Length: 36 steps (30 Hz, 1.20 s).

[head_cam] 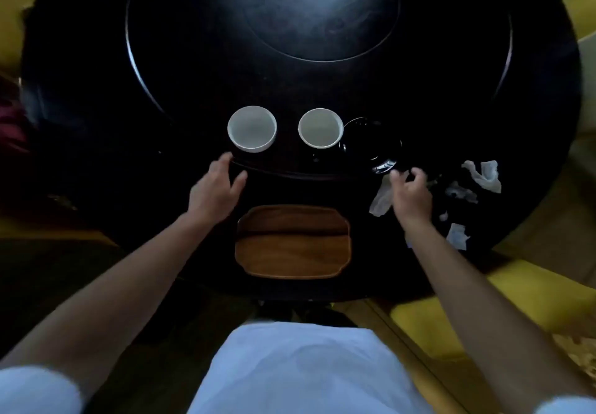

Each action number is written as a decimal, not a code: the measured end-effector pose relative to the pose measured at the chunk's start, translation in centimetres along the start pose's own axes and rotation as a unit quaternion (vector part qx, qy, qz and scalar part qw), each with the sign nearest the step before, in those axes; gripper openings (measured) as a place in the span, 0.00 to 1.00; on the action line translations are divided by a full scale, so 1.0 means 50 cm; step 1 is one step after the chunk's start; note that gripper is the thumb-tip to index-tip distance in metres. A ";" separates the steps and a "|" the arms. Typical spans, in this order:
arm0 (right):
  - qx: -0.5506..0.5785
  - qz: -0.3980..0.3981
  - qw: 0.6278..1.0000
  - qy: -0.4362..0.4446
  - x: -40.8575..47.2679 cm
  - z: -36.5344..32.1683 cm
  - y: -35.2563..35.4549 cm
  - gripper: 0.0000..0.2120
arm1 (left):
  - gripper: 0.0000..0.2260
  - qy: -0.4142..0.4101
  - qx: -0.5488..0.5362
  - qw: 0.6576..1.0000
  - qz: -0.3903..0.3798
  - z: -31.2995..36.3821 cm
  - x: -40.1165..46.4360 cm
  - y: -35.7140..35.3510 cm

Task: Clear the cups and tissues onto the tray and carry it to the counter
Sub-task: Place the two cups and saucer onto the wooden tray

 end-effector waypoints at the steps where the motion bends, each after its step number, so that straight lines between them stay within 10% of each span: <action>1: 0.011 0.010 1.000 -0.023 0.034 -0.003 -0.007 0.38 | 0.30 0.035 -0.007 0.999 0.020 -0.006 0.033 -0.001; 7: -0.006 0.010 1.000 -0.020 0.103 -0.032 -0.037 0.31 | 0.31 0.199 -0.096 0.975 0.006 -0.008 0.154 -0.027; 24: 0.175 -0.013 0.978 -0.114 0.133 -0.006 -0.070 0.23 | 0.21 0.283 -0.459 0.835 -0.110 0.007 0.178 -0.065; 36: 0.335 0.013 0.933 -0.128 0.005 0.019 0.027 0.20 | 0.18 0.253 -0.461 0.848 -0.064 -0.048 -0.033 -0.027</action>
Point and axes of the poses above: each hand's wrist, its own x-axis towards the middle knuckle, its own y-axis out of the back of the hand, z = x × y, the point moved 3 cm from there along x, towards the middle knuckle, and after that the axes turned 4 degrees about z, right-handed, at the moved point
